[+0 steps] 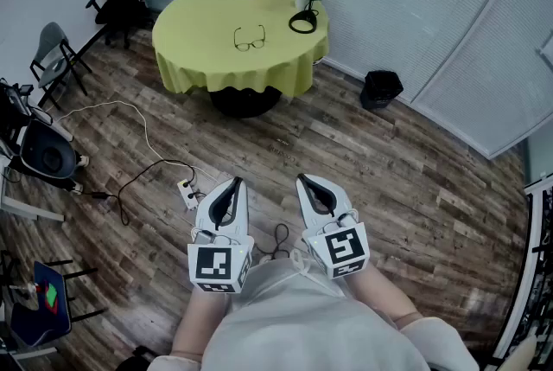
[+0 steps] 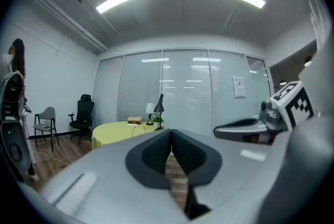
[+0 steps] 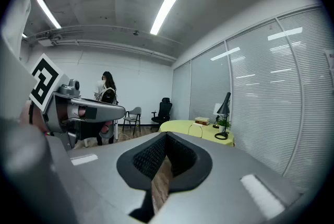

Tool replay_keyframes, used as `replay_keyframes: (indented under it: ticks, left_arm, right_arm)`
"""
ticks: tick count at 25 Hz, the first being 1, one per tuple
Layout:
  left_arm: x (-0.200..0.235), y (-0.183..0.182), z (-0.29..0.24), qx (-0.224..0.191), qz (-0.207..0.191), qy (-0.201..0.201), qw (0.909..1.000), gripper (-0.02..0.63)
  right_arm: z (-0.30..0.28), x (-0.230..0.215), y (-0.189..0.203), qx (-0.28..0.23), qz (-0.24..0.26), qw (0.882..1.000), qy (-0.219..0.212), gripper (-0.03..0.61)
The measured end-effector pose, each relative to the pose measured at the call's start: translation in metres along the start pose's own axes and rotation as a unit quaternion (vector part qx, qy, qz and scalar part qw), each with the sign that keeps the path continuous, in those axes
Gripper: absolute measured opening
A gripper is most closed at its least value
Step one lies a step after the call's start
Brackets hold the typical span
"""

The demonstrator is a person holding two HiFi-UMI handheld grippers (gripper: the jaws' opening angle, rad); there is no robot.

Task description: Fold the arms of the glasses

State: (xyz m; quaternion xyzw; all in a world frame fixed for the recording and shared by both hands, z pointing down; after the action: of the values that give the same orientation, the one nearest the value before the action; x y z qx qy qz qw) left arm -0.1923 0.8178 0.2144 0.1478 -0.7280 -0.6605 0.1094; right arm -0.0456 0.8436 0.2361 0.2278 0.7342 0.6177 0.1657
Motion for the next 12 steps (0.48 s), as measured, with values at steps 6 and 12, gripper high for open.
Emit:
replay_keyframes:
  ticks: [6, 12]
  left_arm:
    - [0.009, 0.004, -0.007, 0.006, 0.007, -0.002, 1.0, 0.006]
    - [0.021, 0.015, -0.015, 0.021, 0.013, -0.002, 0.9997, 0.006]
  right_arm:
    - [-0.01, 0.001, 0.002, 0.005, -0.008, 1.0, -0.006, 0.0]
    - [-0.025, 0.0, 0.008, 0.011, -0.029, 1.0, 0.007, -0.002]
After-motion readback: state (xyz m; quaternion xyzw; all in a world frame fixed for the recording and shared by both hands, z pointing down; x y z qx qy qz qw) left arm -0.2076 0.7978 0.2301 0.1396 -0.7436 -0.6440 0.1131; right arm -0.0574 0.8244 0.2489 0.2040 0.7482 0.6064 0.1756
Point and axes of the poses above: the fingertips, and each gripper's own axes: z backward along the fingers, x to its left, y out of its underside, the point moved 4 cm from there along z, backward along the fingers, and after that the axes turned 15 degrees about -y, right-handed, at the moved point
